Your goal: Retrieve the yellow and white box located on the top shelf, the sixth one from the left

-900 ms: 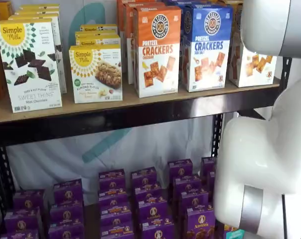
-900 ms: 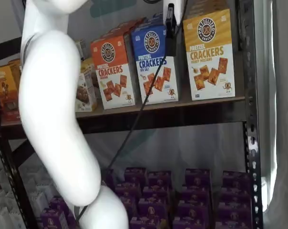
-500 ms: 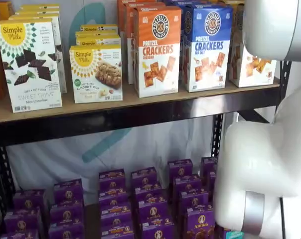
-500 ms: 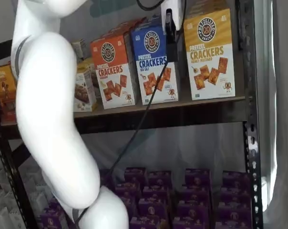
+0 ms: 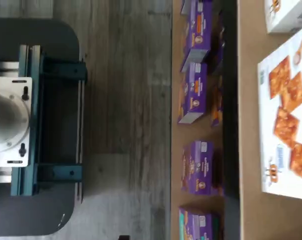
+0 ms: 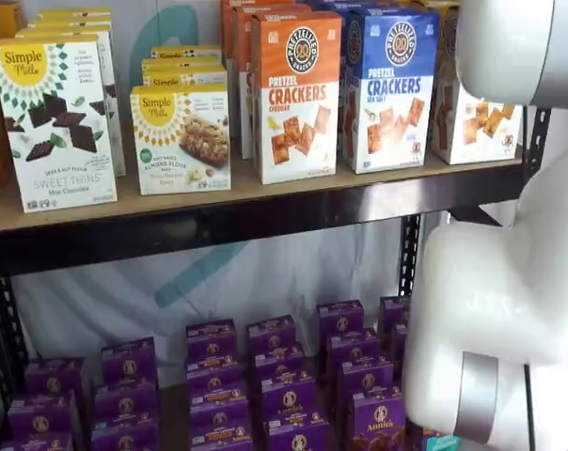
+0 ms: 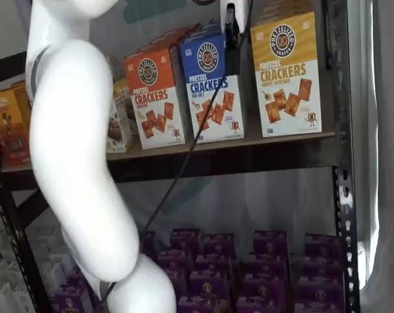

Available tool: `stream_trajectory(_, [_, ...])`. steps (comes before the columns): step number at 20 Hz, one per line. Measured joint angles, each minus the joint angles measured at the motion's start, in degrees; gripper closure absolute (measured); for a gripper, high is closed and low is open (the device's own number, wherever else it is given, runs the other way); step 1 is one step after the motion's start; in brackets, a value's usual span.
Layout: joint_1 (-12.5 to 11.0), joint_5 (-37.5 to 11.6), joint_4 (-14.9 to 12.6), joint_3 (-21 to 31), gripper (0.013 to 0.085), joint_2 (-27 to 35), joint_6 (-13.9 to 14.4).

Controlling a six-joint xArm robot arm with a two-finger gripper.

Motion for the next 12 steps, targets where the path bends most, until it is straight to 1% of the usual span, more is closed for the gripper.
stream_trajectory(5, [-0.82,2.68,2.43,-5.5,0.013,3.1,0.68])
stream_trajectory(7, [-1.68,2.48,4.64,-6.02,0.013,3.33,0.99])
stream_trajectory(9, [-2.49,1.3,6.89,-5.54,0.013,2.92,1.24])
stream_trajectory(10, [-2.88,-0.38,8.17,-4.41,0.013,2.1,1.29])
stream_trajectory(12, [-3.39,-2.77,9.91,-2.75,0.013,0.9,1.34])
